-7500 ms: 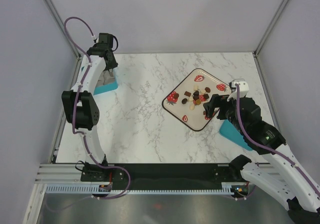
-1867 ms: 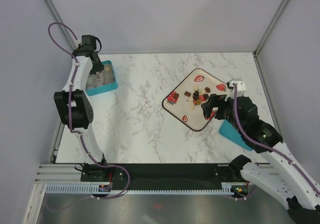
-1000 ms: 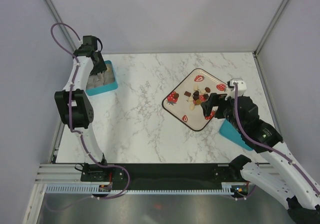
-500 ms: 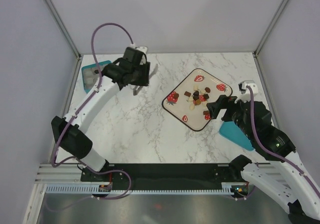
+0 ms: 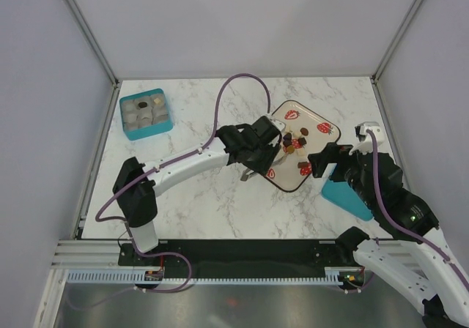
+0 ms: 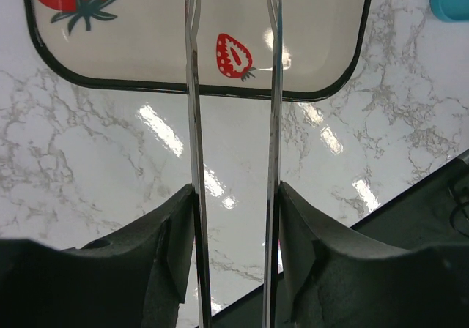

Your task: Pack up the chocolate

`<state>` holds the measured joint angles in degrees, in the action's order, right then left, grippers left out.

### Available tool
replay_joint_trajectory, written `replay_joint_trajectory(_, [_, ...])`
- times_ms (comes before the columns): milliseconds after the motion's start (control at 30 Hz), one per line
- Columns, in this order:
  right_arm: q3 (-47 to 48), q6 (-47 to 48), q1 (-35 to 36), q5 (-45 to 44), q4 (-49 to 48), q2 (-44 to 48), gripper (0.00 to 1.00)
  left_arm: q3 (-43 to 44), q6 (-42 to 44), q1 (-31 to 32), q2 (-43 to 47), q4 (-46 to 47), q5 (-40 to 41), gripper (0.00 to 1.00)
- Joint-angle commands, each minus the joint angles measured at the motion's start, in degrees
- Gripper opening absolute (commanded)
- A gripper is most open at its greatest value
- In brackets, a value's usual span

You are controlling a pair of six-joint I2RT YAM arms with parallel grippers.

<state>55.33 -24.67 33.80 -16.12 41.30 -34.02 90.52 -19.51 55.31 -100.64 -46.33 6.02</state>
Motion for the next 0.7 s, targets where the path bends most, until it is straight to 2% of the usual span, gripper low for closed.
replay_joint_trajectory(0, [1.45, -0.99, 0.04, -1.81, 0.45, 1.85, 0.98, 0.89, -2.38, 1.73, -0.96, 2.82, 1.71, 0.54])
replay_joint_trajectory(100, [2.23, -0.48, 0.12, 0.38, 0.36, 1.5, 0.98, 0.8, -2.12, 2.35, -2.45, 3.96, 1.45, 0.54])
replay_joint_trajectory(667, [3.91, -1.17, 0.12, -1.99, 2.3, 5.11, 0.98, 1.41, -1.15, 2.61, -6.94, 4.58, 5.58, 0.54])
